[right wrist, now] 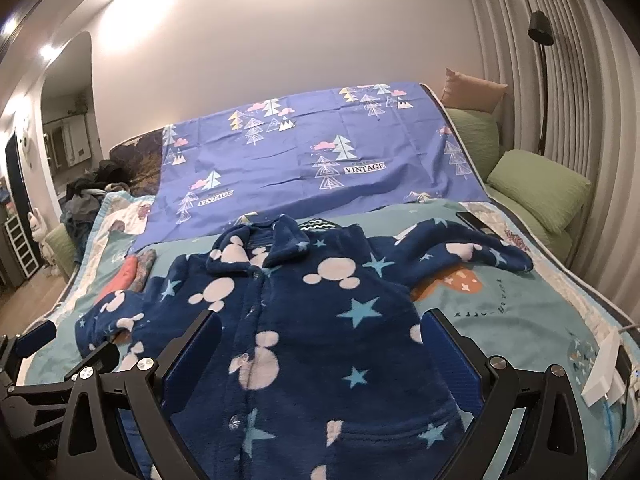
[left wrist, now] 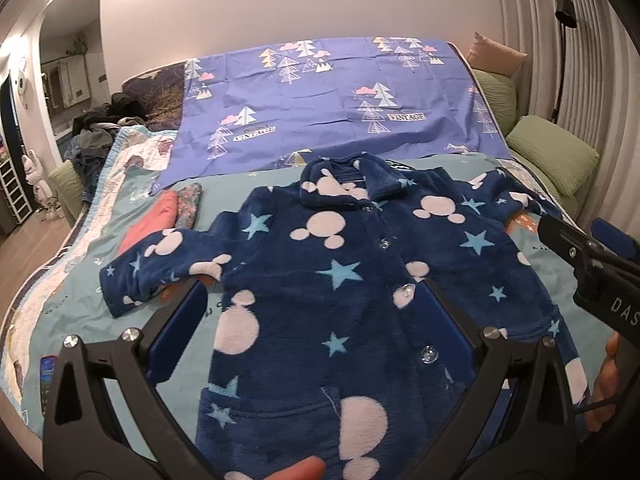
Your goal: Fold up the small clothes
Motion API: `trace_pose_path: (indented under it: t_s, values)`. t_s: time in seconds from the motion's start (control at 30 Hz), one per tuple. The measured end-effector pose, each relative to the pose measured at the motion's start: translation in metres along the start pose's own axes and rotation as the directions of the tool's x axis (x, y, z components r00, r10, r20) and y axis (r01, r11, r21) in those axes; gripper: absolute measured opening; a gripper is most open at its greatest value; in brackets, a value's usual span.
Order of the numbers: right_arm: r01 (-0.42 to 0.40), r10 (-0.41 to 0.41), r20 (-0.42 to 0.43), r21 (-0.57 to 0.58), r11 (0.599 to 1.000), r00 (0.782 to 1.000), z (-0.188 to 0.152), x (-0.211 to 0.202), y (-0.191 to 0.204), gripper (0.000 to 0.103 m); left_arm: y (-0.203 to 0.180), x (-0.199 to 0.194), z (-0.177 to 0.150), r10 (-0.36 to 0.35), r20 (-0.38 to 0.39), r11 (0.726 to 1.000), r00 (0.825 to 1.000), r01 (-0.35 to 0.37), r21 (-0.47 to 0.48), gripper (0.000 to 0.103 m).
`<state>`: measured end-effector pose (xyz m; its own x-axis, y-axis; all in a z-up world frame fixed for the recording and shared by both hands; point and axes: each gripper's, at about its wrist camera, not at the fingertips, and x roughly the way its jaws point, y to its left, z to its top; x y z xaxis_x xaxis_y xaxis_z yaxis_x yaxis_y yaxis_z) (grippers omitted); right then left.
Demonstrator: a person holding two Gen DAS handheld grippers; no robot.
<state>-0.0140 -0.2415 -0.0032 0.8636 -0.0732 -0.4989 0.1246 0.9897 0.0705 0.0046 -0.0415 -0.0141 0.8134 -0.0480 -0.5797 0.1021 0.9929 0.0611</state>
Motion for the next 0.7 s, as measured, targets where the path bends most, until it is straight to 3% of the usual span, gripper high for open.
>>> trace_pose_path:
  t_s: [0.27, 0.7]
  values:
    - [-0.014, 0.013, -0.023, -0.022, 1.000, 1.000, -0.0017, 0.0041, 0.0055, 0.103, 0.0024, 0.0016, -0.0031, -0.039, 0.017, 0.999, 0.999, 0.039, -0.012, 0.102]
    - [-0.011, 0.011, -0.025, -0.009, 1.000, 1.000, -0.0028, 0.0060, 0.0086, 0.103, 0.0069, 0.0037, -0.0029, 0.006, 0.030, 1.000, 1.000, -0.007, 0.003, 0.102]
